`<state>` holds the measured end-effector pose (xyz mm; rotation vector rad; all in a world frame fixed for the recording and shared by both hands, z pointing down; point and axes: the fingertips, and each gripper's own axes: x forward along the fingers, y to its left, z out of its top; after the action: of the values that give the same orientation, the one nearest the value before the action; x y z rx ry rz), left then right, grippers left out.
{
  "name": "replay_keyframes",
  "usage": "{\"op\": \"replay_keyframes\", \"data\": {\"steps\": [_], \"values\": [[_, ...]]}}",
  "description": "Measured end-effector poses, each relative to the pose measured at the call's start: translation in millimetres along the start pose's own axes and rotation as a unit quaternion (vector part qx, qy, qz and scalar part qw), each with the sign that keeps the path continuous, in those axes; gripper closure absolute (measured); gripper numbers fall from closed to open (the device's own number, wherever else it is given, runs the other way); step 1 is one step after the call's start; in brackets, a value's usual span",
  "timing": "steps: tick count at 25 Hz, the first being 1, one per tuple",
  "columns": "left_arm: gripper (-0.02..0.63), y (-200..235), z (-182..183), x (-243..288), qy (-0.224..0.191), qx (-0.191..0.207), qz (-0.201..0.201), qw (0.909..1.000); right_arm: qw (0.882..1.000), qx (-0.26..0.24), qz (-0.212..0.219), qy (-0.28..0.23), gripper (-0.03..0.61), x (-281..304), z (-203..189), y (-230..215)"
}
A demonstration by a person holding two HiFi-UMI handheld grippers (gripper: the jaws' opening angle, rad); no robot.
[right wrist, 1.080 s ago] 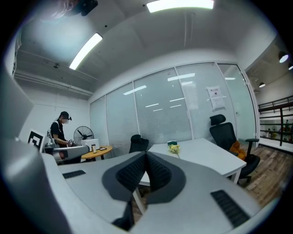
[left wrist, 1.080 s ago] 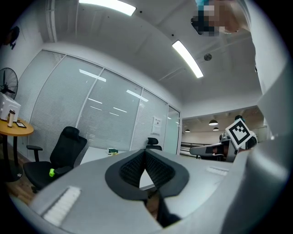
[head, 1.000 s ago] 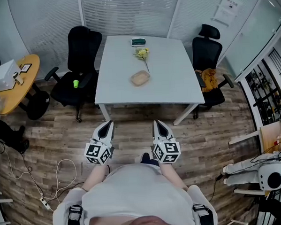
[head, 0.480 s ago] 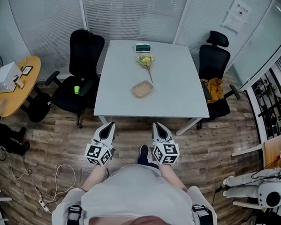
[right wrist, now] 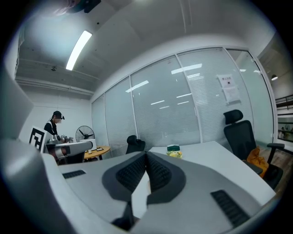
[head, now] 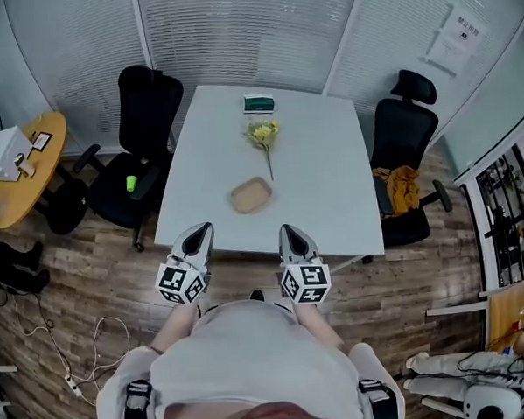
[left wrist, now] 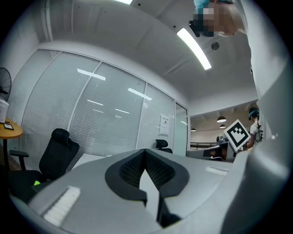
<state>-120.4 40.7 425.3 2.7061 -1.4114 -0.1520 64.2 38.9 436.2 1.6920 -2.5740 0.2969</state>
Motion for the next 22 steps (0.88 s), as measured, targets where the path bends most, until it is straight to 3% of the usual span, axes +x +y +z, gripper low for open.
{"op": "replay_keyframes", "data": {"steps": [12, 22], "values": [[0.603, 20.1, -1.1, 83.5, 0.011, 0.002, 0.001, 0.9999, 1.0, 0.006, -0.002, 0.002, 0.571, 62.1, 19.2, -59.0], [0.603, 56.8, -2.9, 116.1, 0.033, 0.008, -0.014, 0.9993, 1.0, 0.011, -0.027, 0.005, 0.571, 99.1, 25.3, -62.3]]}}
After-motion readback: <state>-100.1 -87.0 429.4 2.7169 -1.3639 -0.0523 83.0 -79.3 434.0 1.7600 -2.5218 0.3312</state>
